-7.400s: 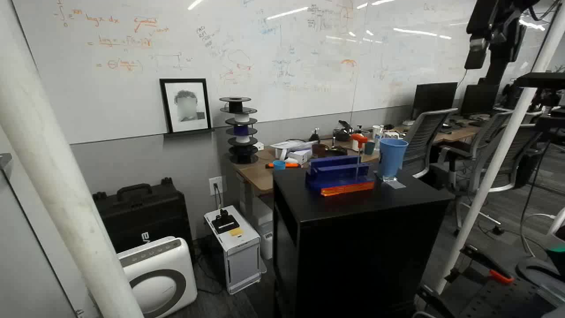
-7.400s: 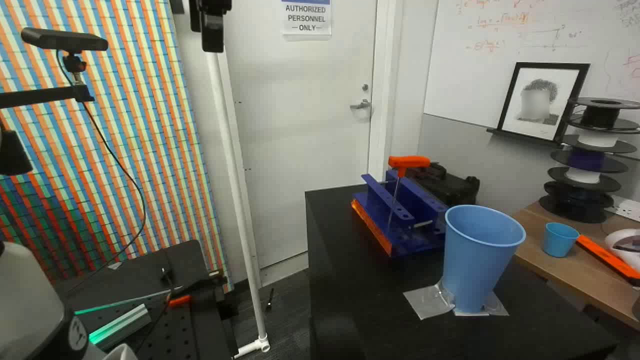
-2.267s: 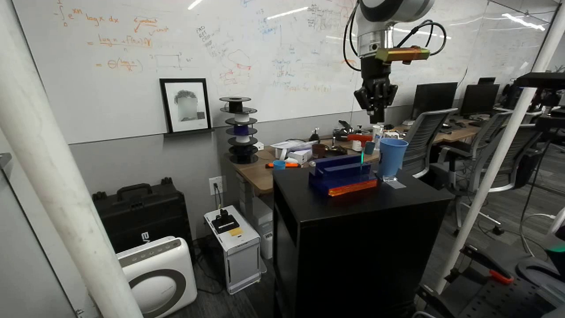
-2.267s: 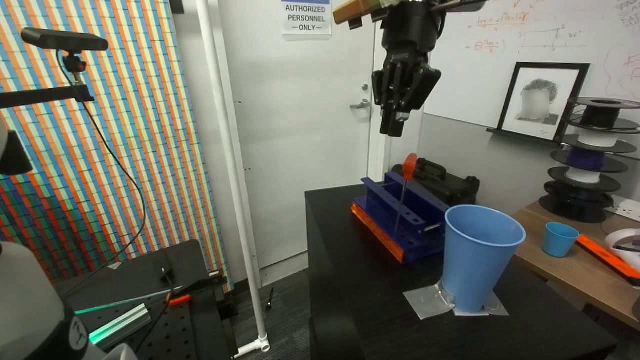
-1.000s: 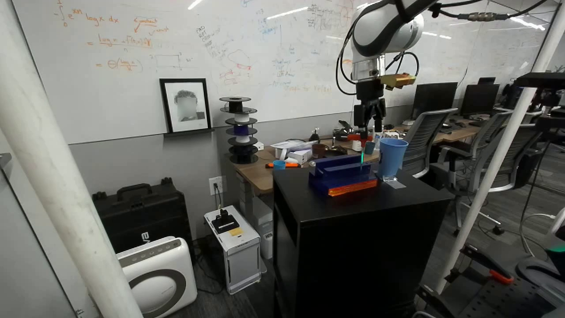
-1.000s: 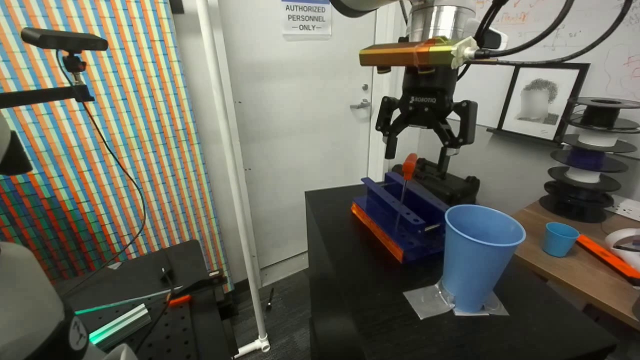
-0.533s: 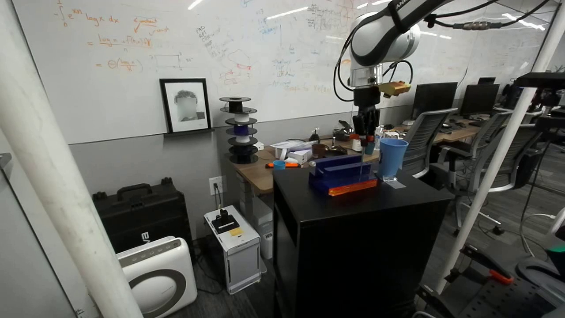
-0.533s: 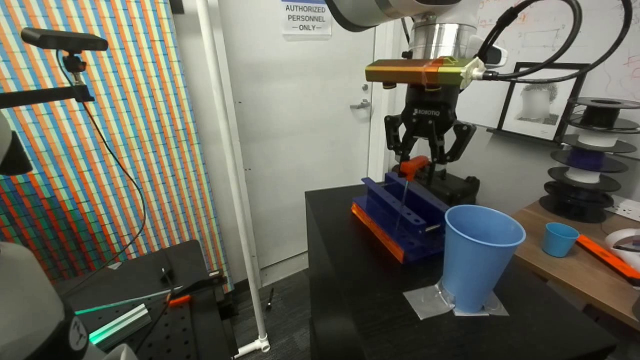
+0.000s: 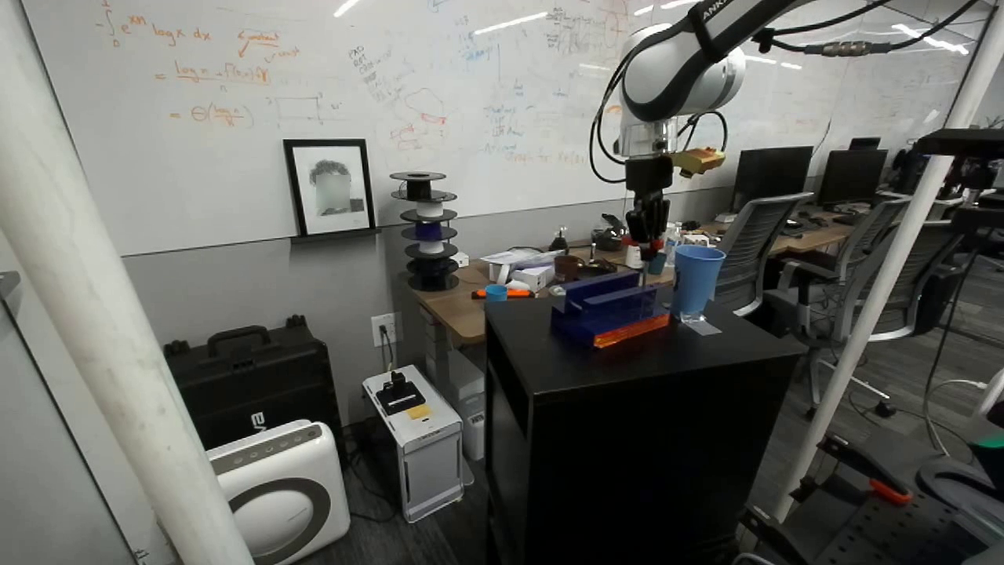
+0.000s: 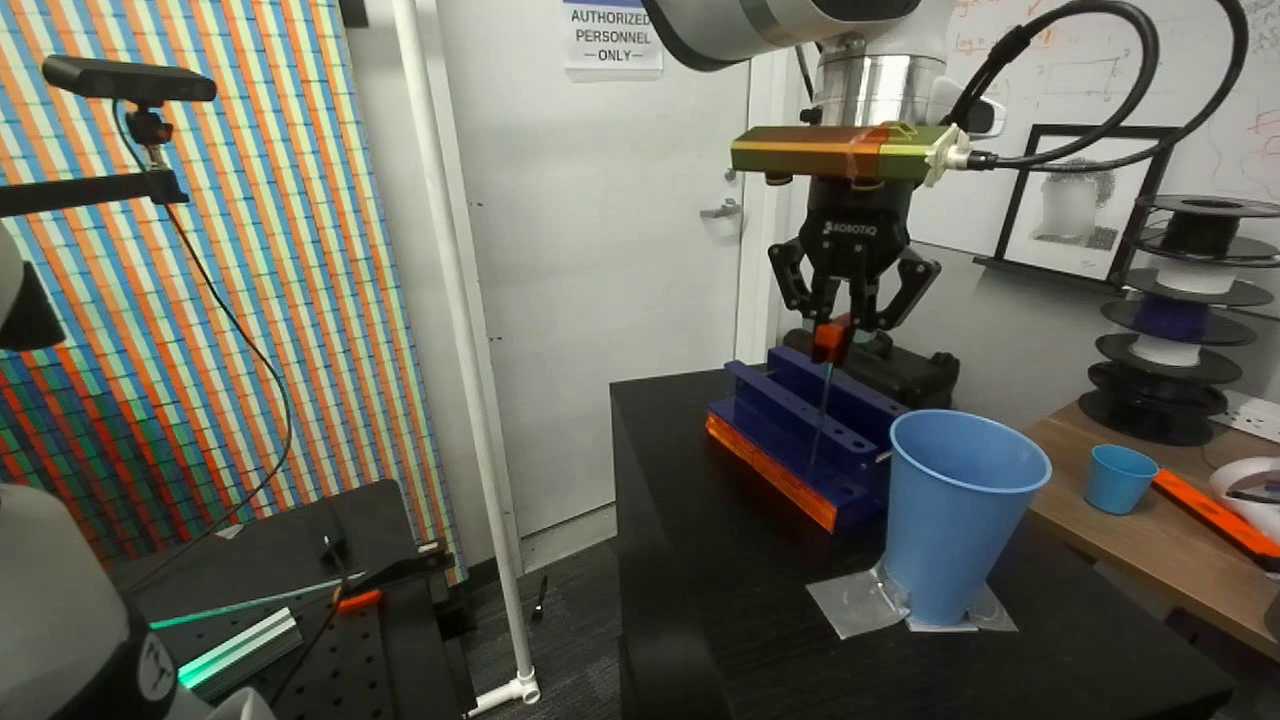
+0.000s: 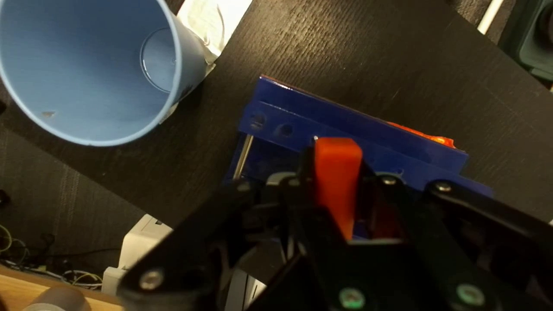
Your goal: Pick up the orange object tool and put it in the cup
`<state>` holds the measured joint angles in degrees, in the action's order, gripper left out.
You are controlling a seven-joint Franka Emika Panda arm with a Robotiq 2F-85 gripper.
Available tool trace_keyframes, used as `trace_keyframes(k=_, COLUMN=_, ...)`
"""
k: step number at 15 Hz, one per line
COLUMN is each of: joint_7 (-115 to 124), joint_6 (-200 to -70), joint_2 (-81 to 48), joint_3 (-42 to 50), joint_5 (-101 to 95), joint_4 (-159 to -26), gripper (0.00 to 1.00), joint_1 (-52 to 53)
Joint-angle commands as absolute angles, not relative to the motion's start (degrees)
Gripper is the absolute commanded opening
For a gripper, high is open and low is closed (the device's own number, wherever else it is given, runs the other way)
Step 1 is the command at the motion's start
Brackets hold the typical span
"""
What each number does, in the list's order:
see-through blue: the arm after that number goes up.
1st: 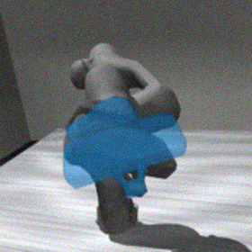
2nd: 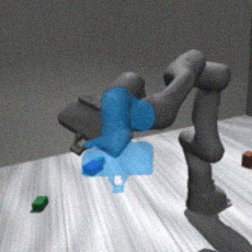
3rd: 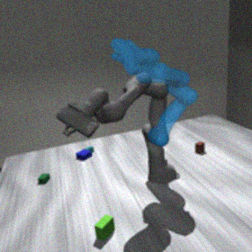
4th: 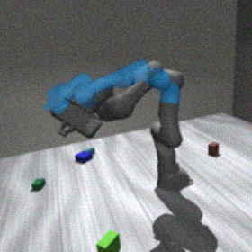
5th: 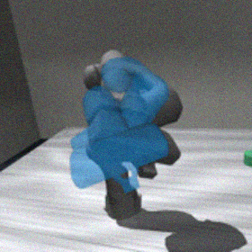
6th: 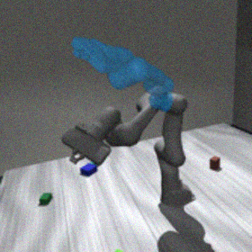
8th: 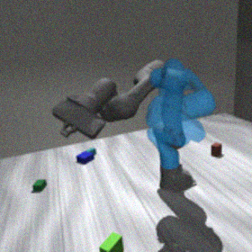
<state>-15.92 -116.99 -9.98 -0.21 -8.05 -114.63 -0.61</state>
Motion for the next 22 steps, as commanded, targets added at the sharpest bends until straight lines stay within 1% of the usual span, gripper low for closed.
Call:
trace_keyframes(k=1, joint_7=-17.25, joint_6=-116.84, joint_2=-7.17, joint_3=-0.71, joint_5=-8.50, joint_4=-115.15, gripper=0.11, joint_1=-0.42)
trace_keyframes(k=11, joint_7=-17.44, joint_6=-111.77, joint_2=5.81, joint_3=-1.45, joint_5=-7.43, joint_4=-114.34, gripper=0.11, joint_1=0.83)
trace_keyframes(k=16, joint_7=-9.39, joint_6=-109.59, joint_2=10.96, joint_3=0.96, joint_5=-8.93, joint_4=-114.77, gripper=0.11, joint_1=-1.38)
trace_keyframes(k=22, joint_7=-6.75, joint_6=-111.51, joint_2=9.75, joint_3=5.68, joint_5=-7.57, joint_4=-116.94, gripper=0.11, joint_1=-5.15)
